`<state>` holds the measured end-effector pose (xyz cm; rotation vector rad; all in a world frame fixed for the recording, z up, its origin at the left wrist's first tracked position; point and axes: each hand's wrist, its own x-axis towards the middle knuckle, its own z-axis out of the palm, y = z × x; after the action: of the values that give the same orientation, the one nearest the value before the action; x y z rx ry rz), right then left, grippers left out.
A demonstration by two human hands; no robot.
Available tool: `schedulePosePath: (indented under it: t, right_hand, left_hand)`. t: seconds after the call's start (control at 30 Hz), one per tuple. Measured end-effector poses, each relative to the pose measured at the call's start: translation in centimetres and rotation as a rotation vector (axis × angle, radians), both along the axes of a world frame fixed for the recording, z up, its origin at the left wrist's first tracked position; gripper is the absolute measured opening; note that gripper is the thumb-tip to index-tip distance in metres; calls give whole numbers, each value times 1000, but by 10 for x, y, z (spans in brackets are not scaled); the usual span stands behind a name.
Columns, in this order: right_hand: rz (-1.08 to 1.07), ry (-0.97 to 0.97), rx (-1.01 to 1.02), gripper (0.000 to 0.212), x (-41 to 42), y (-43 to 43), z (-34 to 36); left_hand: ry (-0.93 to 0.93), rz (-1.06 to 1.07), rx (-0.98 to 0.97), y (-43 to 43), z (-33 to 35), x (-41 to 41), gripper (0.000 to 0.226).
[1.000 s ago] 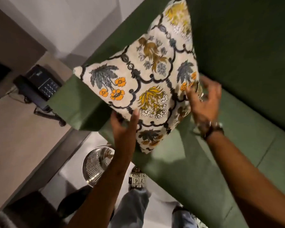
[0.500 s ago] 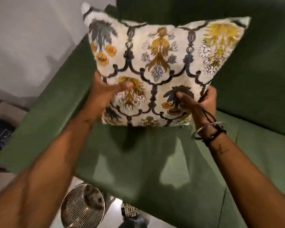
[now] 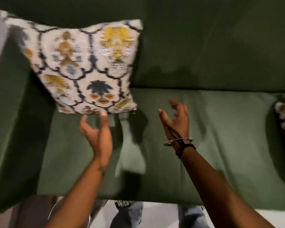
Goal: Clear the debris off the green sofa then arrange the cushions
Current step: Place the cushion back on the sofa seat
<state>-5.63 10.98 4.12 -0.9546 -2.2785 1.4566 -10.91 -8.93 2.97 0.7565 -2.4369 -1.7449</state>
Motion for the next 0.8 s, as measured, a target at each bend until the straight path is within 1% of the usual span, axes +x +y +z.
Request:
schedulePosePath:
  t: [0.07, 0.13, 0.2, 0.27, 0.33, 0.4, 0.47, 0.53, 0.57, 0.63, 0.7, 0.73, 0.8]
  right_hand:
    - [-151, -53, 46, 39, 56, 54, -9]
    - [-353, -105, 85, 44, 109, 110, -15]
    - [-605, -144, 130, 53, 164, 173, -14]
    - [-838, -165, 159, 61, 218, 231, -11]
    - [-1064, -179, 103, 64, 272, 287, -5]
    - [-1267, -193, 15, 69, 315, 330, -4]
    - [-1401, -216, -66, 82, 344, 355, -5]
    - [-1454, -229, -191, 99, 361, 368, -7]
    - [-1432, -215, -254, 106, 368, 373, -11]
    - [-1292, -186, -309, 111, 375, 382, -21]
    - [-1193, -204, -322, 109, 377, 395, -26]
    - [-1173, -208, -311, 104, 376, 400, -27]
    - [-1114, -186, -262, 88, 373, 404, -20]
  left_hand:
    - [-109, -247, 50, 72, -11, 63, 63]
    - [-159, -540, 127, 140, -17, 105, 62]
    - [-176, -825, 182, 215, -18, 128, 76]
    - [-183, -1028, 215, 290, -17, 139, 90]
    - [-178, -1191, 216, 375, -12, 150, 97]
    - [-185, -1308, 223, 459, -9, 162, 107]
    - [-210, -1394, 219, 531, -10, 166, 119]
    - [-239, -1500, 180, 590, -11, 167, 130]
    - [-255, -1546, 160, 614, -12, 167, 136]
    - [-298, -1625, 128, 645, -13, 163, 140]
    - [-346, -1659, 151, 661, -14, 163, 135]
    - [-357, -1653, 165, 663, -12, 162, 128]
    - [-333, -1616, 196, 653, -2, 158, 107]
